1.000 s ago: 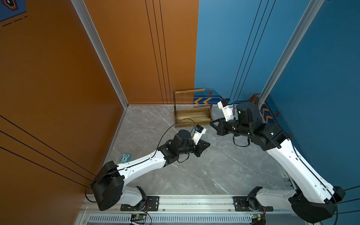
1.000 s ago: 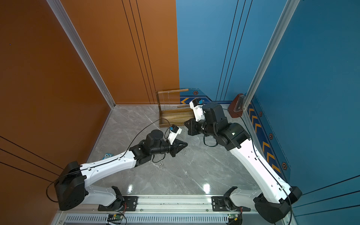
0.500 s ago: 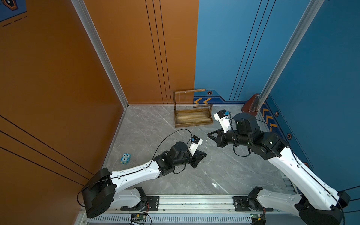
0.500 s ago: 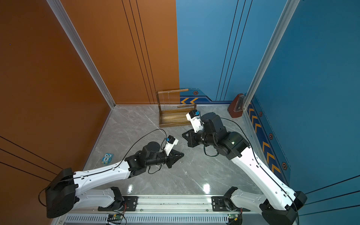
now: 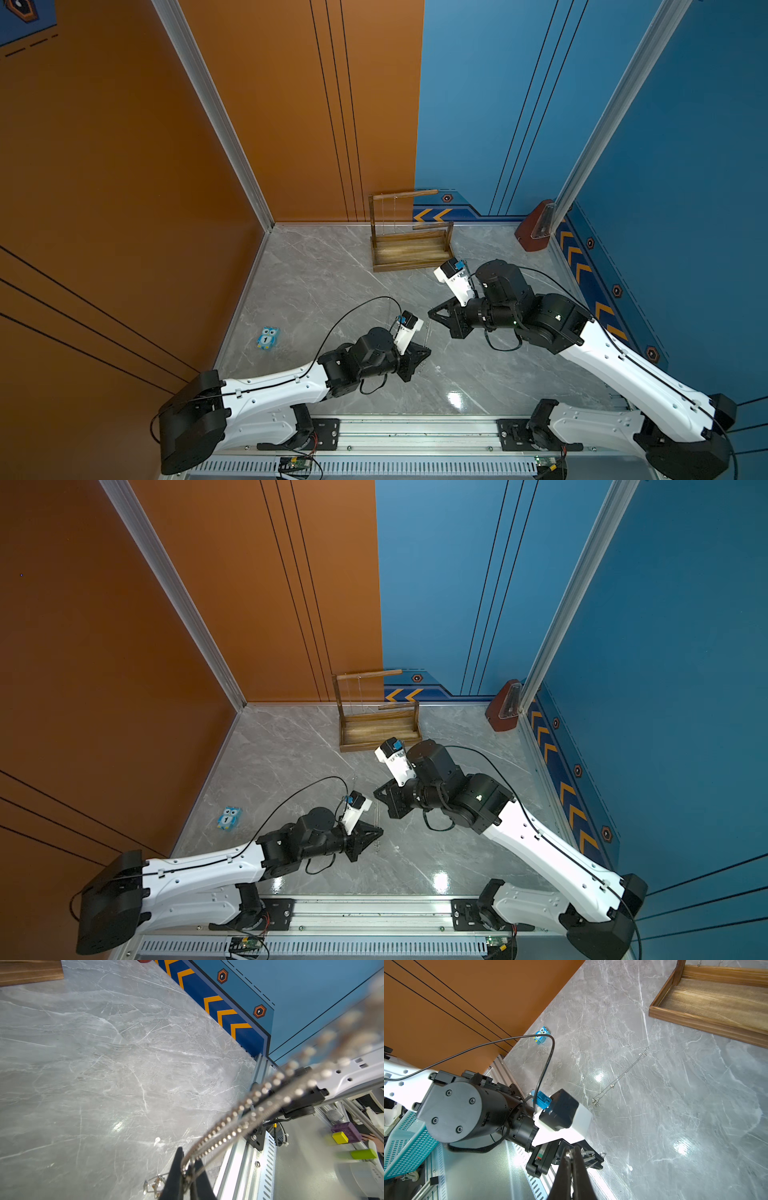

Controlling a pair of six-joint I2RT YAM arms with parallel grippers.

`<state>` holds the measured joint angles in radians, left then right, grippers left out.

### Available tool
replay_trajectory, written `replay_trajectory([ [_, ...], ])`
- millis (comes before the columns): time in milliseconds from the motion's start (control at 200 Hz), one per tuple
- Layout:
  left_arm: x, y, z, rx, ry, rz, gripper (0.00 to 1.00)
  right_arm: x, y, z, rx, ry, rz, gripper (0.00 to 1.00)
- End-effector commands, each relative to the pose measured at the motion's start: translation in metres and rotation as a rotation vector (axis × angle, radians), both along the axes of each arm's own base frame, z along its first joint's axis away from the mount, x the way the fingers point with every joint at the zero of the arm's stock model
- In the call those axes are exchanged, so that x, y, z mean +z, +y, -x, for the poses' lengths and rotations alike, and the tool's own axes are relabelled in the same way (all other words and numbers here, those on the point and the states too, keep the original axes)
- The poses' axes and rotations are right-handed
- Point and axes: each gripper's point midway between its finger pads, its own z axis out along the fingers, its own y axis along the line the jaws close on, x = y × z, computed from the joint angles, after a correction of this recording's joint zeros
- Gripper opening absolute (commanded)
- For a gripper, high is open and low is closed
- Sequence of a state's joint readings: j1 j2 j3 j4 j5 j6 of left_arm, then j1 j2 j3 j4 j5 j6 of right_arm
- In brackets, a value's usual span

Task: Take the necklace off the jewelry display stand
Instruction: Place the necklace at the center of the board.

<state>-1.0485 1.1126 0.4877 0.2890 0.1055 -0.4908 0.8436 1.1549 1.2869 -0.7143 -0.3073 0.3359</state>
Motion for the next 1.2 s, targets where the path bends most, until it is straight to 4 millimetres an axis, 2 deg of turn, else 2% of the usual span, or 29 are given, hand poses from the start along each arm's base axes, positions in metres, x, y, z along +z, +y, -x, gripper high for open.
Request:
replay_trajectory([
  [0,-0.025,0.014,-0.005,0.082,0.029,-0.066,0.00,-0.002,0.005,-0.017,-0.033,-0.044,0.006,0.00],
  [260,-0.048,0.029,-0.021,0.172,0.056,-0.123,0.00,-0.021,0.013,-0.039,-0.059,-0.007,0.037,0.00],
  [580,-0.066,0.042,-0.047,0.250,0.092,-0.173,0.00,-0.041,0.017,-0.065,-0.092,0.024,0.071,0.00],
  [881,-0.075,0.037,-0.065,0.275,0.127,-0.199,0.00,-0.045,0.018,-0.088,-0.114,0.050,0.071,0.00],
  [991,-0.077,0.034,-0.073,0.288,0.142,-0.202,0.00,-0.046,0.022,-0.091,-0.108,0.058,0.070,0.00],
  [1001,-0.077,0.034,-0.074,0.289,0.144,-0.202,0.00,-0.047,0.014,-0.100,-0.136,0.062,0.071,0.00],
  [1016,-0.077,0.034,-0.075,0.289,0.145,-0.204,0.00,-0.047,0.013,-0.102,-0.142,0.062,0.071,0.00],
  [1196,-0.089,0.030,-0.085,0.308,0.183,-0.221,0.00,-0.049,0.013,-0.115,-0.164,0.081,0.067,0.00],
])
